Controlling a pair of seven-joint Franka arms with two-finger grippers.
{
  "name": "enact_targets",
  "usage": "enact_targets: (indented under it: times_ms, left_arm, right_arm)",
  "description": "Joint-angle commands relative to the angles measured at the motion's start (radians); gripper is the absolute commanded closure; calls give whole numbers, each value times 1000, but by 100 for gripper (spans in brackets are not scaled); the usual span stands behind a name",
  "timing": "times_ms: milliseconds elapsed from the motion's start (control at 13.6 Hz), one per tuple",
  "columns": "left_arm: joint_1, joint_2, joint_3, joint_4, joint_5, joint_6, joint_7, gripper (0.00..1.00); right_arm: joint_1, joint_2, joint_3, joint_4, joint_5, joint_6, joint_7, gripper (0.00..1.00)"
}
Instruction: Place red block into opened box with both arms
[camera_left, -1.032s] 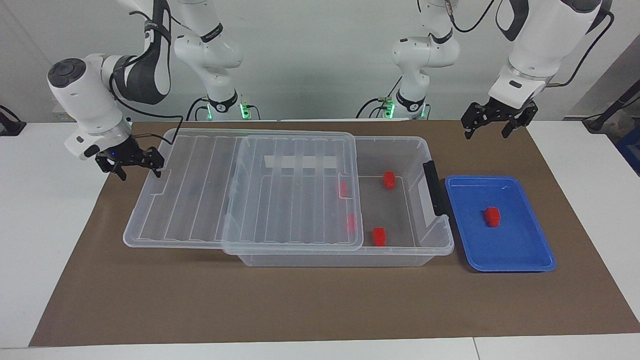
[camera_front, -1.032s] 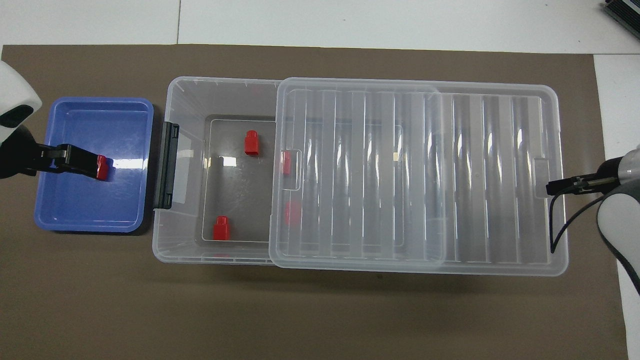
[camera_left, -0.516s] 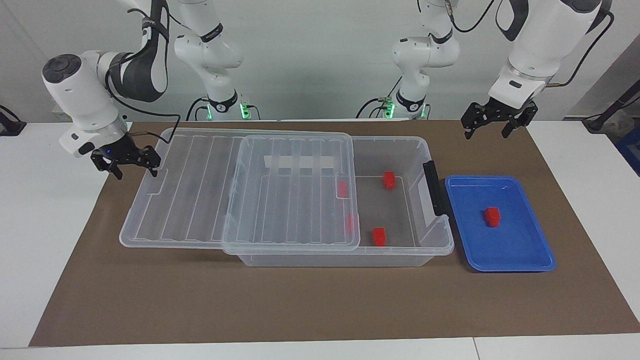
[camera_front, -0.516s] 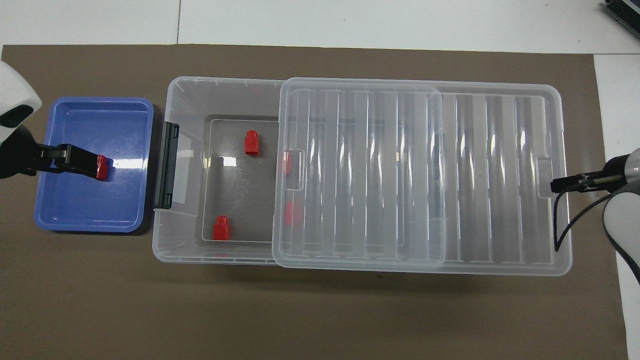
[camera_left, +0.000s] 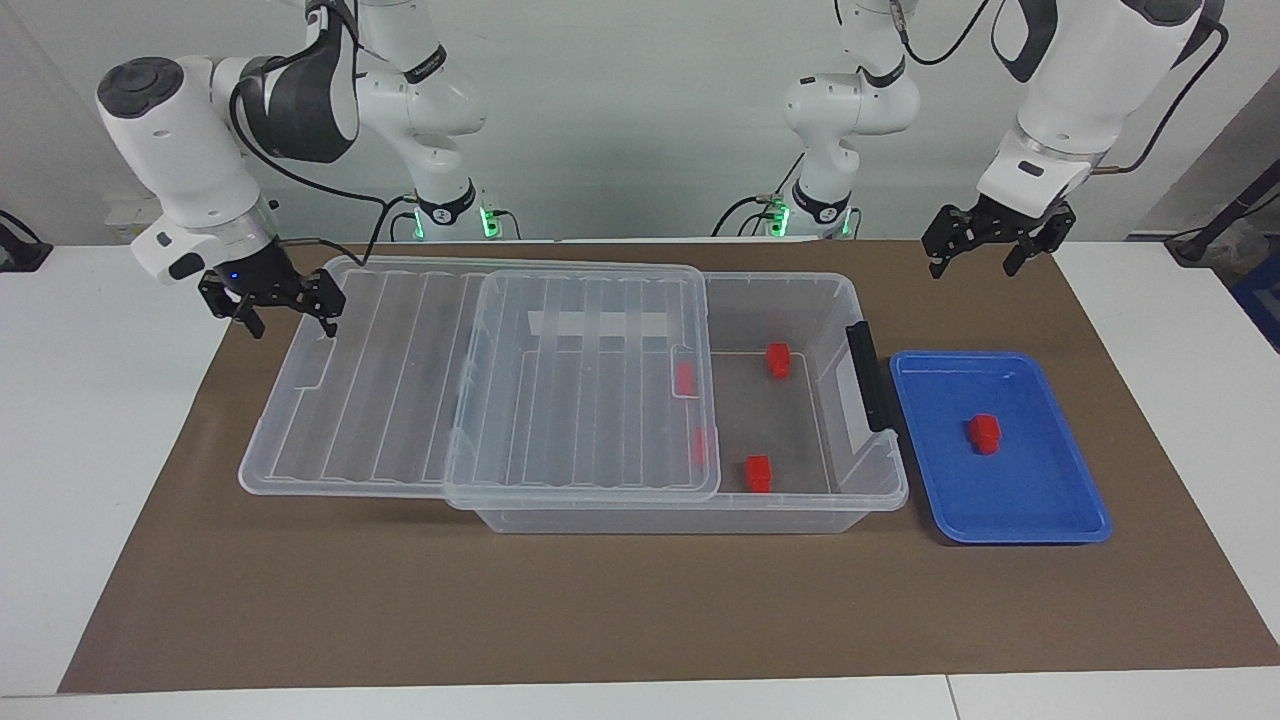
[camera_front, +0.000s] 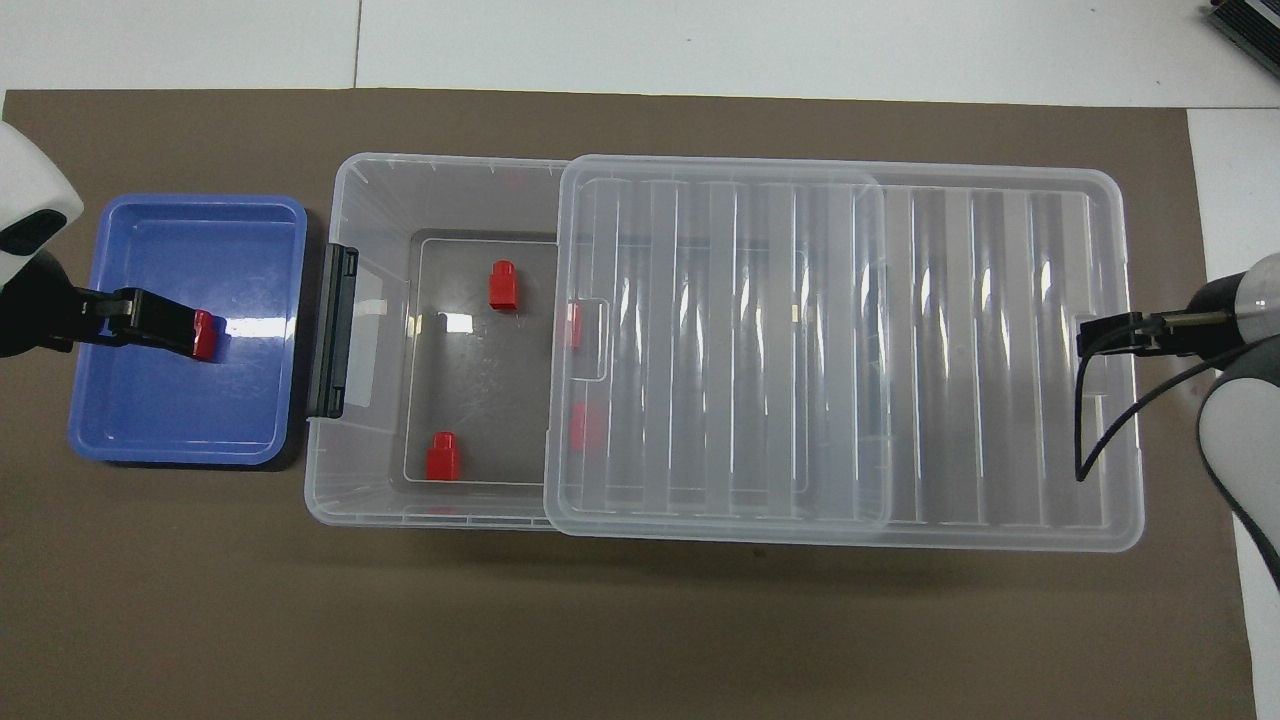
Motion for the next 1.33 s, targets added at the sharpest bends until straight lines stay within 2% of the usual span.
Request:
enact_targets:
  times_ms: [0,221,295,516,737,958,1105,1253]
  left_arm:
    - [0,-23,3,-19,7,6,-4,0]
    - [8,-23,3,-19,8,9,-6,0]
    - [11,-23,3,-19,8,6,-4,0]
    - [10,-24,1,-19,8,5,-1,0]
    - [10,-24,3,-21,7,16,-9,0]
    - [19,-24,3,-36,11,63,42,0]
    - [78,-44,3,-92,10,124,82,0]
    - [123,-46,3,-123,7,164,210,0]
  right_arm:
    - [53,73,5,169,-54,-101,143,0]
    - [62,158,3,366,-53,-191,171,0]
    - [62,162,3,391,-51,-214,172,0]
    - [59,108,2,376,-33,-276,206,0]
    - [53,2,2,252,-22,-304,226,0]
    - [10,-9,-3,225,30,-297,211,0]
    - [14,-9,-4,223,25,-280,147,0]
    - [21,-8,-4,228,25,-282,148,0]
